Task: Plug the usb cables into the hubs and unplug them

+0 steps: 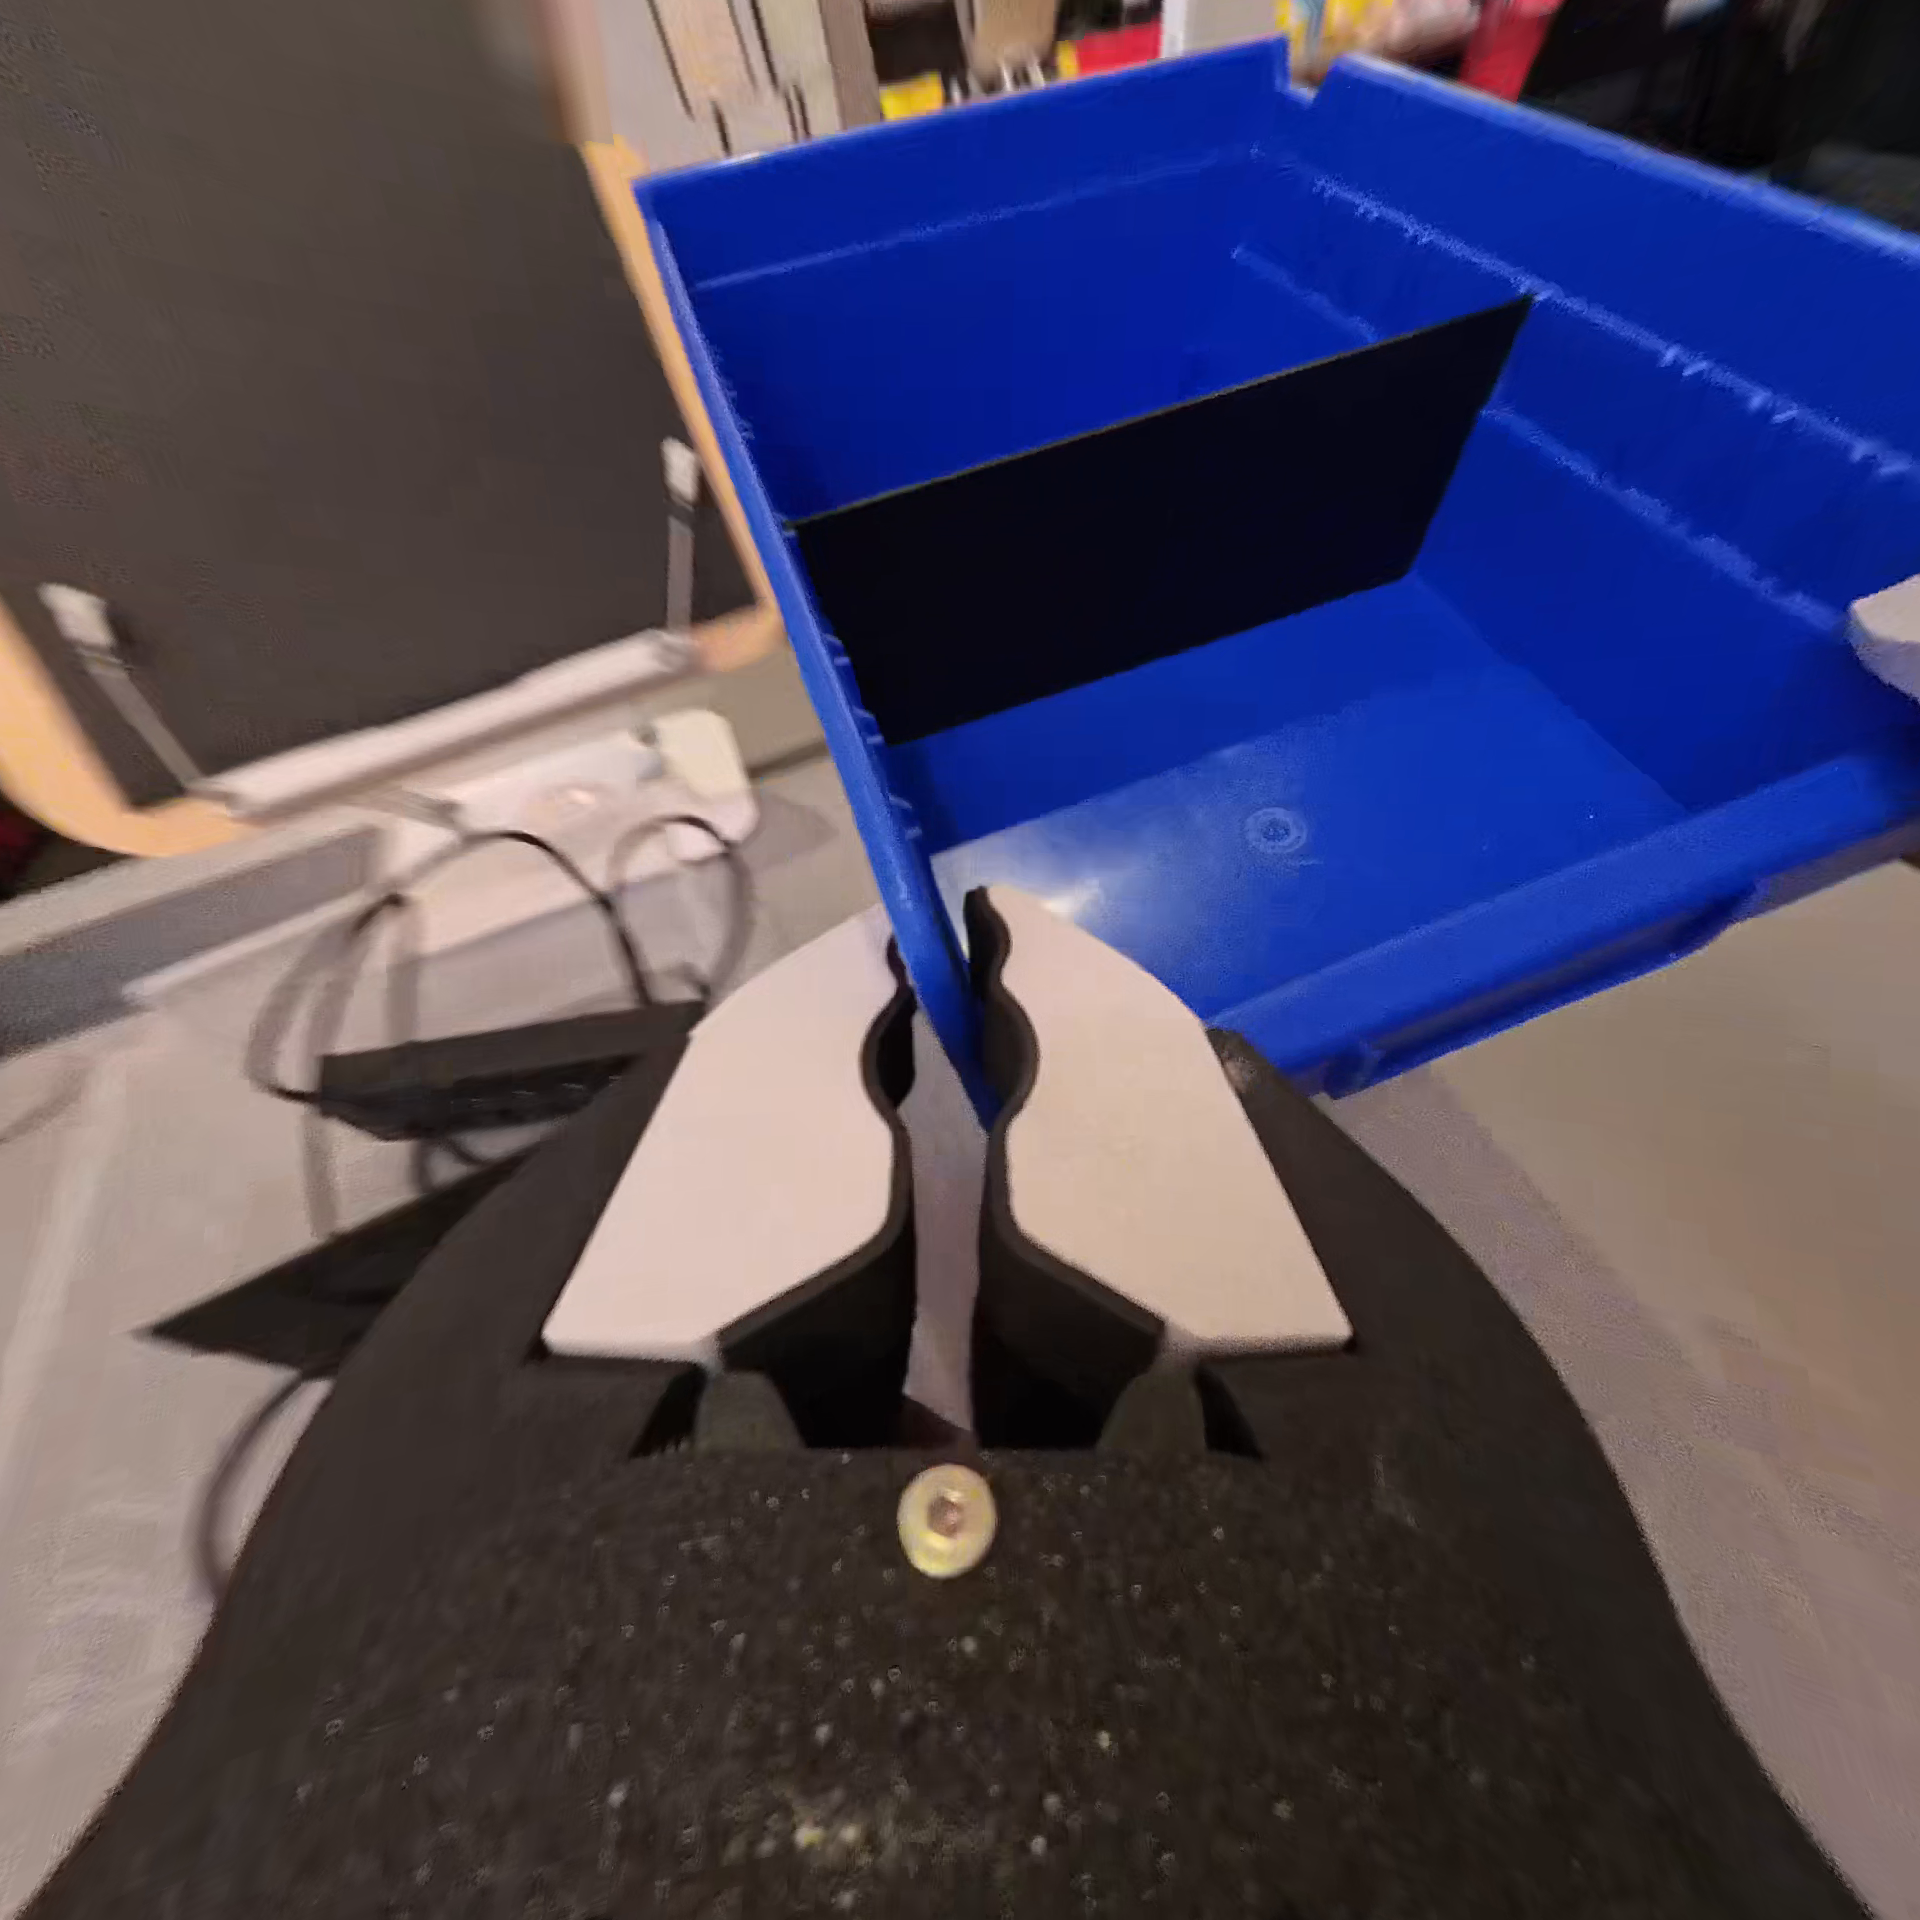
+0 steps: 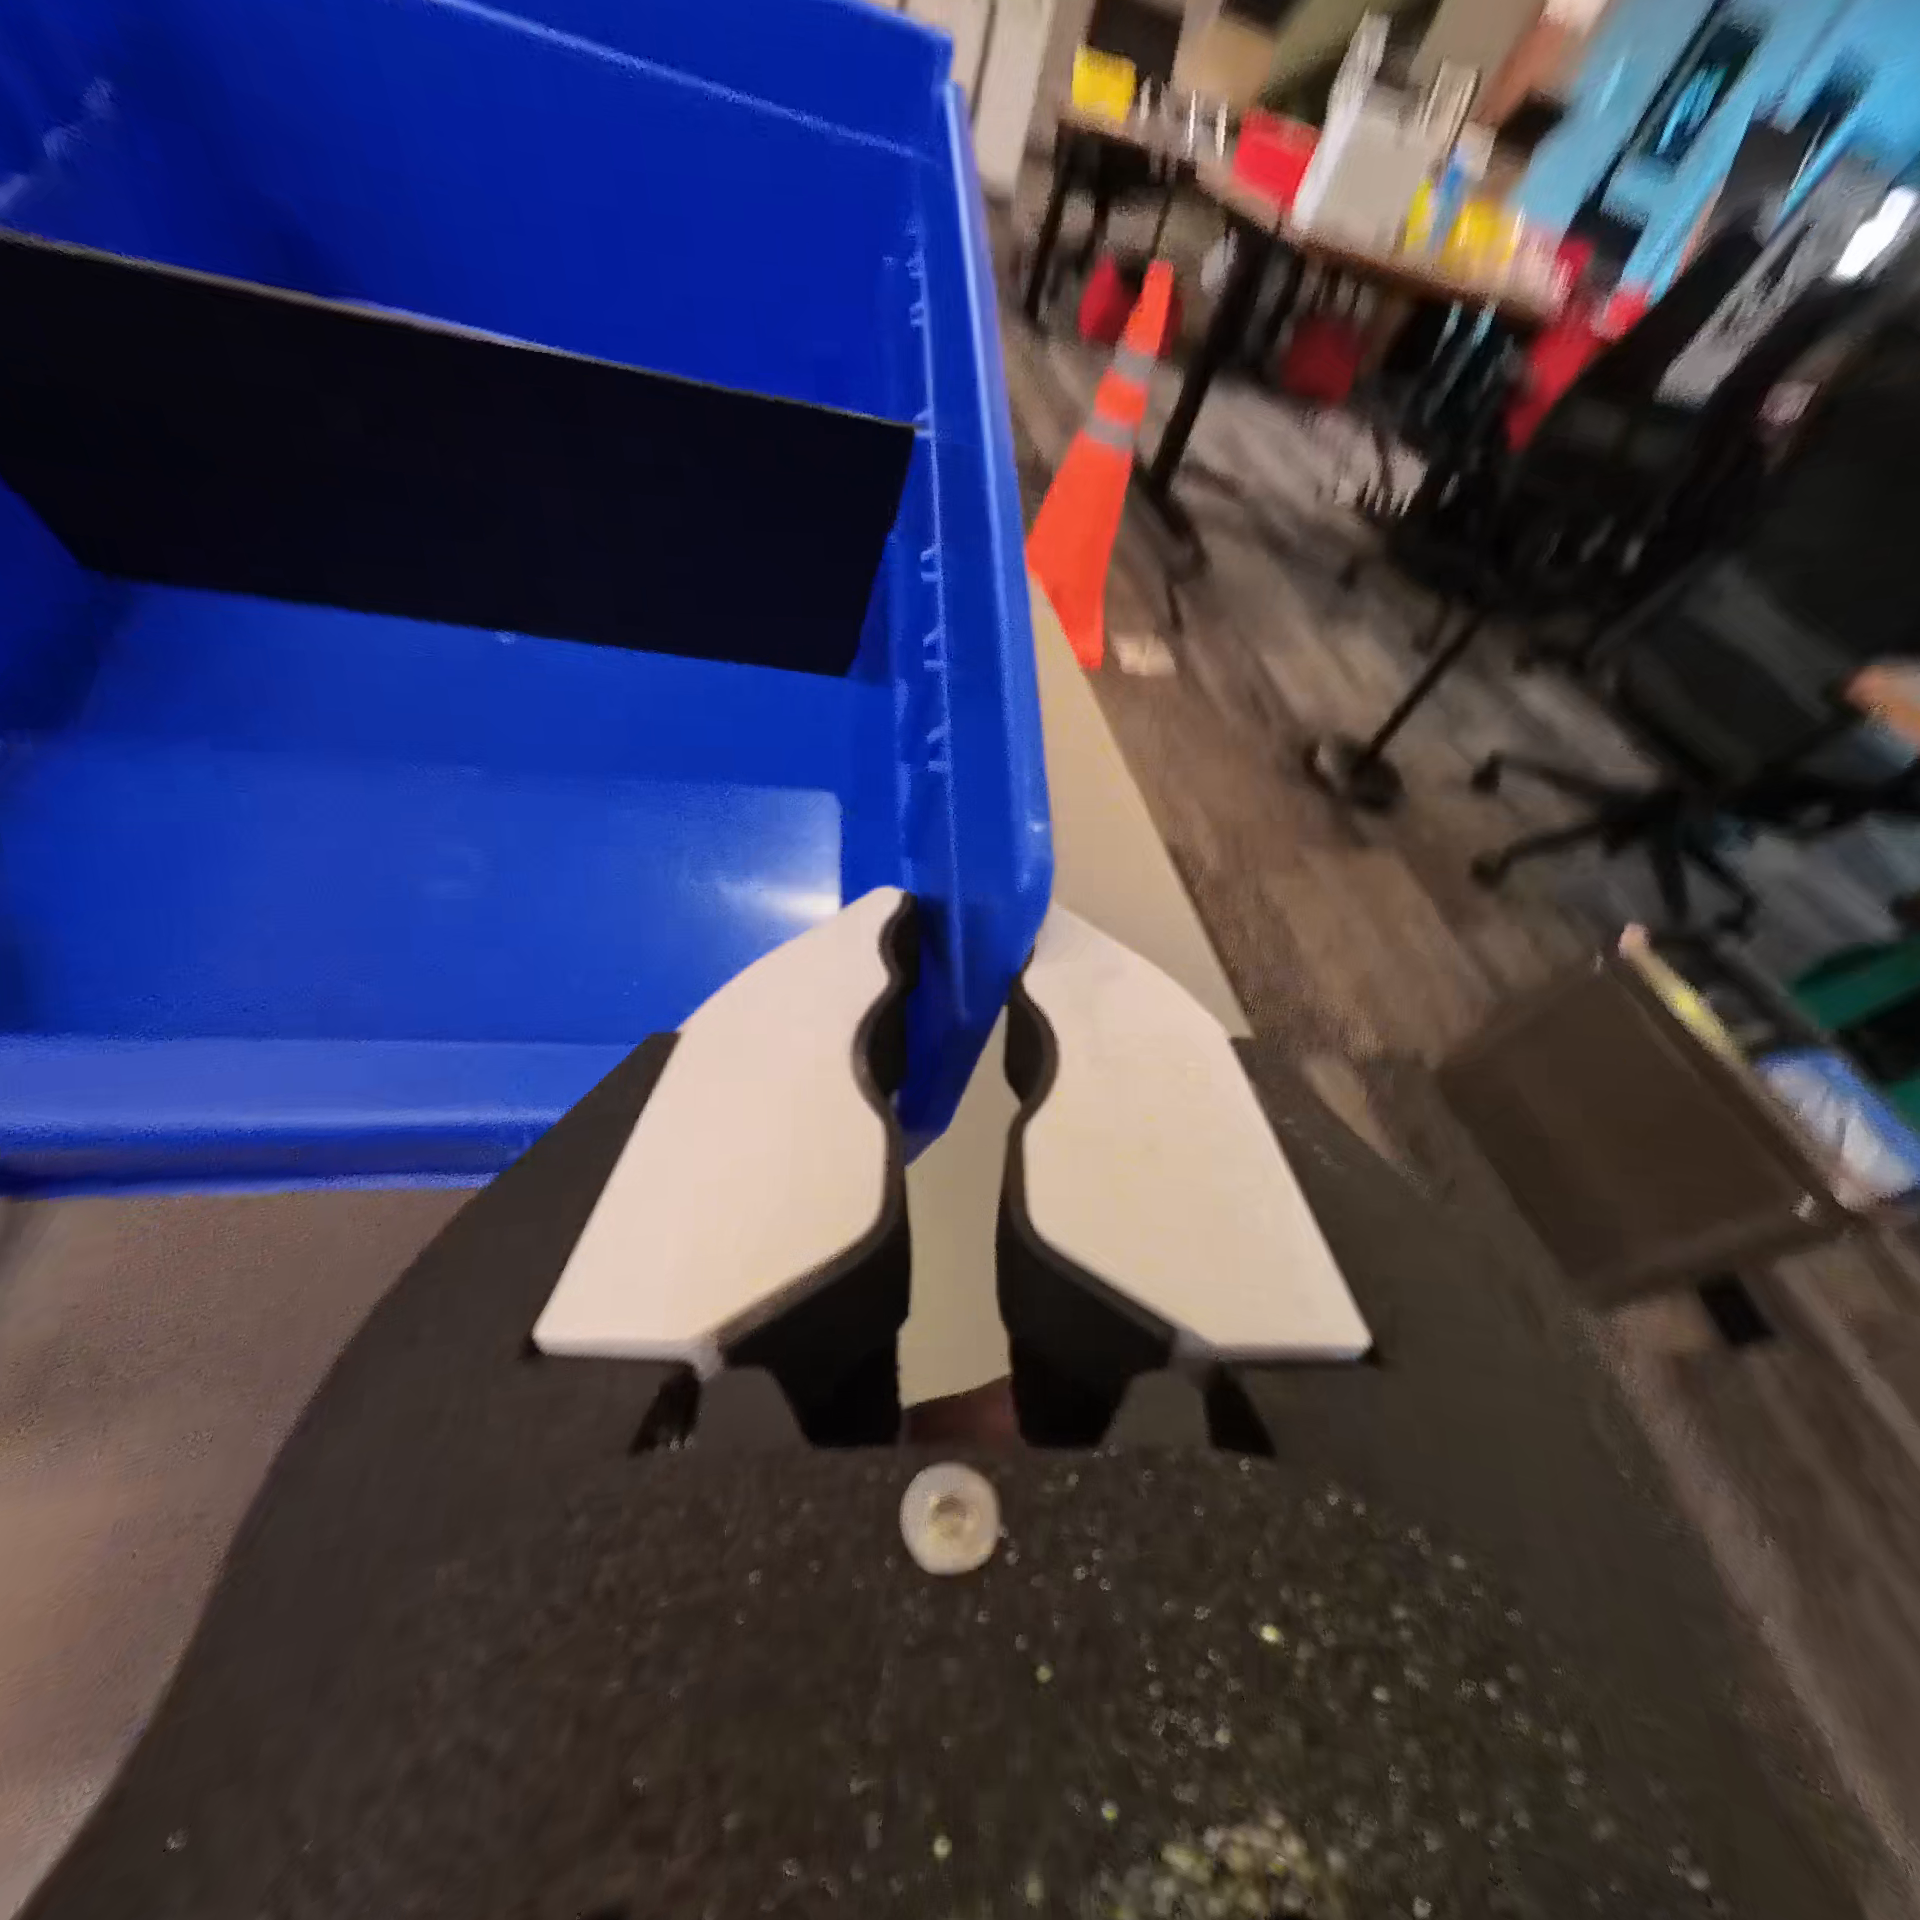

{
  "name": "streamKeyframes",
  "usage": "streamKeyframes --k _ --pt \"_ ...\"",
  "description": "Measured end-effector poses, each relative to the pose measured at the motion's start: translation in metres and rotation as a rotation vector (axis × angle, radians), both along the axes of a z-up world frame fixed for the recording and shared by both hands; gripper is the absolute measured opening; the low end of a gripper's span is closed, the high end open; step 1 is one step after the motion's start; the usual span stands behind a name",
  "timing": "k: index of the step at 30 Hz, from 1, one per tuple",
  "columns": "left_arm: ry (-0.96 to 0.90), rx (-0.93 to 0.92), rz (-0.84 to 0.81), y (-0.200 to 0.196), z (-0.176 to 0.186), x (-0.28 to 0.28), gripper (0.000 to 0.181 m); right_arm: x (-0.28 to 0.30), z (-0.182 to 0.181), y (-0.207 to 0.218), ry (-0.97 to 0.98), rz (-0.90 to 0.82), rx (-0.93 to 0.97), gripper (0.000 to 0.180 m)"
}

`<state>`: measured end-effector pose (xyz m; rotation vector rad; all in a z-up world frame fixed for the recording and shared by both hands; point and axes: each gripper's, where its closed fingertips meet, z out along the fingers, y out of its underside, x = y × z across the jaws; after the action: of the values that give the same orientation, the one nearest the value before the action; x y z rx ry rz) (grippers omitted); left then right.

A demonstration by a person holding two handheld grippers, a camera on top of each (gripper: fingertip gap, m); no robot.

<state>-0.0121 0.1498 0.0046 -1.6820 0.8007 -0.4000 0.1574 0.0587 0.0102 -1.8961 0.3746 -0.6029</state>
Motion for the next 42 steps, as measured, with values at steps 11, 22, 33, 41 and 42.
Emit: streamKeyframes --k 11,22,33,41,42 --pt "0.116 -0.179 0.001 -0.014 -0.129 0.078 0.007 0.080 -0.134 -0.012 0.242 0.129 -0.110 0.003" --pt "0.117 -0.196 -0.166 -0.038 -0.127 0.083 0.031 0.097 -0.151 -0.003 0.354 0.074 -0.088 0.007" --pt "-0.013 -0.091 -0.106 0.010 -0.038 -0.104 0.037 0.081 -0.084 -0.013 -0.045 0.050 -0.107 0.026" --pt "-0.059 -0.166 0.118 0.057 -0.088 -0.237 0.053 -0.048 -0.052 0.041 -0.113 0.310 -0.003 0.034" --pt "-0.059 -0.183 0.102 0.055 -0.096 -0.235 0.053 -0.082 -0.053 0.052 -0.058 0.403 0.025 0.038"
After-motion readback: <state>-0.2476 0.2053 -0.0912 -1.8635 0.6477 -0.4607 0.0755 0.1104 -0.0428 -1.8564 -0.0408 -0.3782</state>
